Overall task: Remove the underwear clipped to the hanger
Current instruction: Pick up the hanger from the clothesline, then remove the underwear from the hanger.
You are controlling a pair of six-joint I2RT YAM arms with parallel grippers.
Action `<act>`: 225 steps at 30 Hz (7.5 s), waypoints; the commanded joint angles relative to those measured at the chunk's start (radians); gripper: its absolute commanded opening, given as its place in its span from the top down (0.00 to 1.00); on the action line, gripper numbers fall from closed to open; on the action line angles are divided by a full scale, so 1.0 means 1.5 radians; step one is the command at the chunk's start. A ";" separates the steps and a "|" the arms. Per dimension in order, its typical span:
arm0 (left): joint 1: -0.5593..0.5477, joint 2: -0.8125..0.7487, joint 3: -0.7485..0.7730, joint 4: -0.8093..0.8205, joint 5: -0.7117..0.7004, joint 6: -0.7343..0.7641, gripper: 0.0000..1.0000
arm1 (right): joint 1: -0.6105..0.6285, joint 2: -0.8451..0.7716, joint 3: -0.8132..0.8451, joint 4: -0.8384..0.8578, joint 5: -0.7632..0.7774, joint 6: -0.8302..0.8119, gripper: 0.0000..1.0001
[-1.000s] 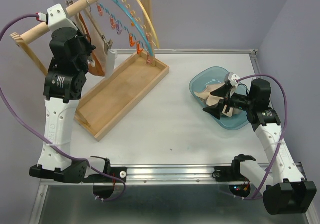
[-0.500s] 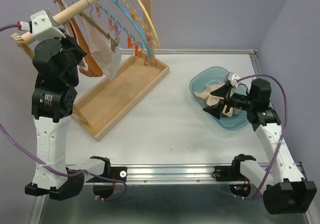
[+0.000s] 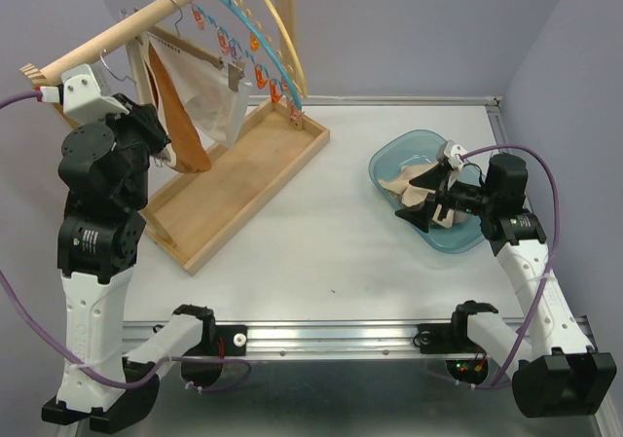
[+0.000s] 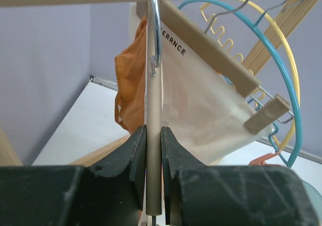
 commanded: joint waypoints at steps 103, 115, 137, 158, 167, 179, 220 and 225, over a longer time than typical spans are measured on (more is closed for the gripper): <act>-0.377 -0.155 -0.608 0.323 0.440 0.052 1.00 | 0.004 -0.024 0.007 -0.114 -0.005 -0.158 0.00; -0.378 -0.126 -0.610 0.316 0.423 0.084 1.00 | 0.004 0.009 0.038 -0.184 -0.042 -0.218 0.00; -0.410 -0.070 -0.593 0.329 0.429 0.099 1.00 | 0.168 0.143 0.139 -0.272 -0.080 -0.317 0.00; -0.450 -0.064 -0.569 0.297 0.430 0.137 1.00 | 0.193 0.229 0.205 -0.311 -0.024 -0.532 0.00; -0.458 -0.076 -0.563 0.284 0.423 0.151 1.00 | 0.199 0.276 0.228 -0.397 0.018 -0.608 0.13; -0.466 -0.069 -0.561 0.282 0.432 0.153 1.00 | 0.199 0.295 0.247 -0.426 0.003 -0.633 0.37; -0.472 -0.067 -0.558 0.260 0.420 0.187 1.00 | 0.199 0.276 0.262 -0.440 0.019 -0.643 0.74; -0.472 -0.062 -0.558 0.260 0.422 0.190 1.00 | 0.199 0.270 0.262 -0.445 0.016 -0.652 0.99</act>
